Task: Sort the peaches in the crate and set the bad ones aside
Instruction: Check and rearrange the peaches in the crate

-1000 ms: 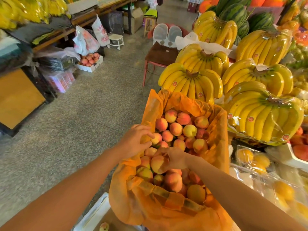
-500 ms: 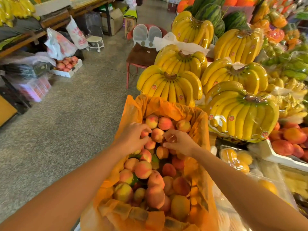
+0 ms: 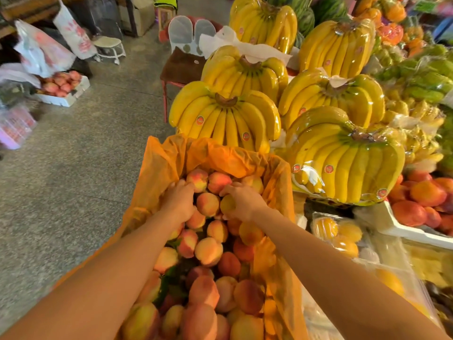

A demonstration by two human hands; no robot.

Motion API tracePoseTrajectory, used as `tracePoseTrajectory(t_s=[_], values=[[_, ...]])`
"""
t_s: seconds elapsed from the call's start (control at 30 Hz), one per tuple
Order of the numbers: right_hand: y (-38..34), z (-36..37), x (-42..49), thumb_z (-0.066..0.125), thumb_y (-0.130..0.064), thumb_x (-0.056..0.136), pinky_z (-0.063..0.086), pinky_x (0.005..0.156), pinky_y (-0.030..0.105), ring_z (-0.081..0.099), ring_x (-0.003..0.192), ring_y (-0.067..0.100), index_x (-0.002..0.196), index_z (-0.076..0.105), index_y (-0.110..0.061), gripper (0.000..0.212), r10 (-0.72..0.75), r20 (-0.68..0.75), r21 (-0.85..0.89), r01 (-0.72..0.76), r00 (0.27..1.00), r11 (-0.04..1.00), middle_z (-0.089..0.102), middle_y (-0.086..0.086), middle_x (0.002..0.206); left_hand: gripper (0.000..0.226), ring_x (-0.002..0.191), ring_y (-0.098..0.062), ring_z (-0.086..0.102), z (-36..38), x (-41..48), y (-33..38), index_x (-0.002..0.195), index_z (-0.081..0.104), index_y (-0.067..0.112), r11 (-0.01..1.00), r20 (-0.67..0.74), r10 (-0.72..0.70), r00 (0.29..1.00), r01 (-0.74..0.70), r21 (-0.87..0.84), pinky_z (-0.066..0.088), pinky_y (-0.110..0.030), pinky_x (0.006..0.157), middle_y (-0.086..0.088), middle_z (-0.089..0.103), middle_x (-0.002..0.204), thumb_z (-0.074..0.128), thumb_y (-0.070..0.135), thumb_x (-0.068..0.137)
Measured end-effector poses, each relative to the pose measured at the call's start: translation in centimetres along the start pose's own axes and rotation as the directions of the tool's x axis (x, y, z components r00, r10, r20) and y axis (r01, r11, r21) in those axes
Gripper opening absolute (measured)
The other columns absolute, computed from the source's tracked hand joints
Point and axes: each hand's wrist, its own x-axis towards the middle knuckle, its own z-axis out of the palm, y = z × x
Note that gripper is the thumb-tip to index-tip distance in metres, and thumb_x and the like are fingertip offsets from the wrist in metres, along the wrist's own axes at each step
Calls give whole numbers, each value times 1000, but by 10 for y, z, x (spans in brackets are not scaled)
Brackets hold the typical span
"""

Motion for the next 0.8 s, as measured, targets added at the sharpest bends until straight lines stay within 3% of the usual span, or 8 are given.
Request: tracePoseTrajectory(t_s=[0.2,0.33,0.5,0.63,0.73,0.8], values=[[-2,-3,3,80,-28,74,48,85,35,54,115,28,132,50,-25,64,-41,23,-162,44,999,986,51,4,131,49,122,-33,41,13,9,-1,130,46,17,989,-16,-123,992,121,-86,33,-36,106,-14,46,129,66,18,85],[0,-8,1,73,-25,80,44,87,32,54,115,28,135,48,-21,60,-81,11,-155,81,997,985,54,6,130,45,120,-31,41,20,9,4,127,41,15,987,-66,-153,986,149,-65,36,-36,102,-12,50,125,61,11,87],[2,-11,-6,84,-38,66,49,83,36,58,106,29,127,54,-17,71,-70,-62,64,74,996,995,63,8,118,41,124,-29,39,18,4,9,124,41,12,984,-146,-174,974,176,-2,38,-36,100,-12,45,130,59,8,88],[9,-15,-8,86,-38,63,50,84,44,59,103,27,124,54,-14,72,-35,-106,244,60,994,968,64,7,114,48,123,-32,41,6,1,14,126,46,10,988,-125,-149,981,141,-70,35,-37,104,-14,47,128,66,27,86],[9,-24,-15,86,-34,67,50,90,39,58,109,20,126,54,-15,69,7,-126,447,51,992,893,62,4,118,43,118,-30,47,-4,-6,15,122,52,17,969,-177,-76,981,31,-245,38,-38,101,-10,51,123,68,23,83],[8,-30,-21,84,-31,71,51,90,38,58,109,17,125,54,-18,64,58,-117,590,22,991,807,61,3,117,50,110,-23,55,-10,-14,13,120,50,30,828,-97,16,995,-67,-557,46,-38,94,-4,52,123,73,15,79]])
